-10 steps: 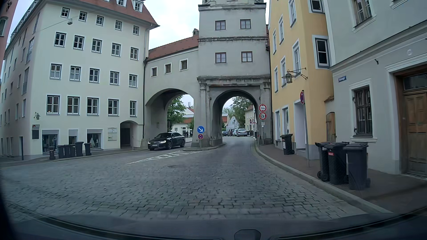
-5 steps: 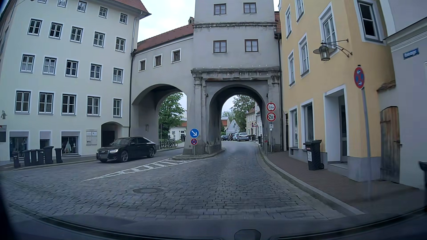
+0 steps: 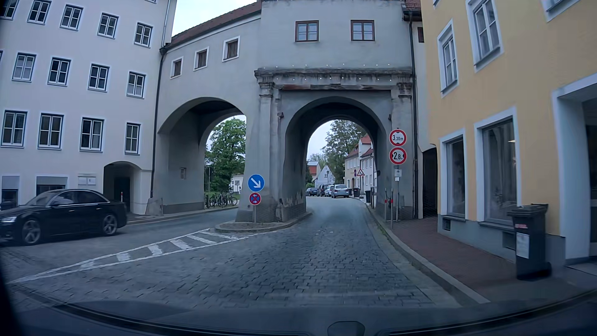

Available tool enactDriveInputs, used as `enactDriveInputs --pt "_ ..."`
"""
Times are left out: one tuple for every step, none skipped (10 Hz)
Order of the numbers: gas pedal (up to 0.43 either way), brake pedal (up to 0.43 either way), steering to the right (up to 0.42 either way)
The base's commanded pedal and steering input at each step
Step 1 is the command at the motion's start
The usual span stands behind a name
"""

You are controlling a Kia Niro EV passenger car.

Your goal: Follow the waypoints while adhering to traffic rules and regulations

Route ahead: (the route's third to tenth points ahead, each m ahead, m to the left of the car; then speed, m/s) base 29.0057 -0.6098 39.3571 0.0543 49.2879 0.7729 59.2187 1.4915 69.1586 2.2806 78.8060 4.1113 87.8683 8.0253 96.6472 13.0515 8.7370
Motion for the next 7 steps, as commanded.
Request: enactDriveInputs --pt "0.118 0.0 0.029" --pt "0.118 0.0 0.027" --pt "0.118 0.0 0.026" --pt "0.118 0.0 0.025" --pt "0.11 0.0 0.025" --pt "0.11 0.0 0.03" --pt "0.11 0.0 0.035"
